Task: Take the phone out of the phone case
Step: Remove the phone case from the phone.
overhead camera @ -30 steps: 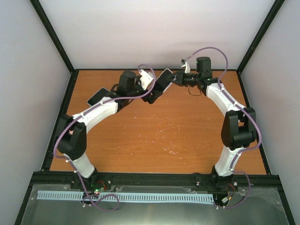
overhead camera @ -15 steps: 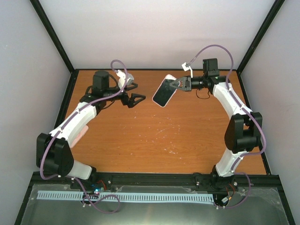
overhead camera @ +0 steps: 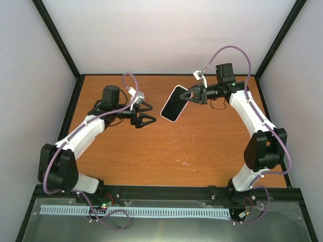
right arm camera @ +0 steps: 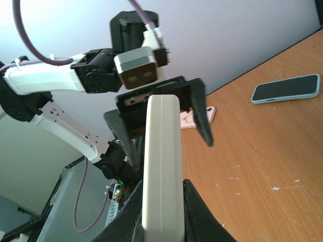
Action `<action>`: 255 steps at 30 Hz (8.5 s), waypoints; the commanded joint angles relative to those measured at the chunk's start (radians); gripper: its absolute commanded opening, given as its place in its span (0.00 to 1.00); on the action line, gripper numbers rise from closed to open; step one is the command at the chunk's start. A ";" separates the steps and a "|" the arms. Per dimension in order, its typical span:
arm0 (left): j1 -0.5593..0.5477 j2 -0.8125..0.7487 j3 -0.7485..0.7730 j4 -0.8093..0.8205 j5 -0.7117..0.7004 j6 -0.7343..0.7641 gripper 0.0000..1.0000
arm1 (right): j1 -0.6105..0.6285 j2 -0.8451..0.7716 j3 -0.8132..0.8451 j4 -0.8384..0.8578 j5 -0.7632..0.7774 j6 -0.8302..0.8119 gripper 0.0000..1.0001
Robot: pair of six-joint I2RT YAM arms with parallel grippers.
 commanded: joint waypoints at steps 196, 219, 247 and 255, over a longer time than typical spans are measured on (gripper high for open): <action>0.149 0.428 0.112 0.773 0.212 -1.155 0.01 | 0.138 -0.025 -0.062 0.424 0.645 0.008 0.60; 0.149 0.395 0.197 0.559 0.080 -1.237 0.01 | 0.556 -0.127 -0.312 0.743 1.229 -0.655 0.50; 0.149 0.378 0.183 0.522 0.062 -1.230 0.01 | 0.621 0.056 -0.330 1.061 1.588 -0.901 0.28; 0.153 0.383 0.182 0.469 0.011 -1.214 0.01 | 0.645 -0.002 -0.343 1.107 1.580 -0.902 0.03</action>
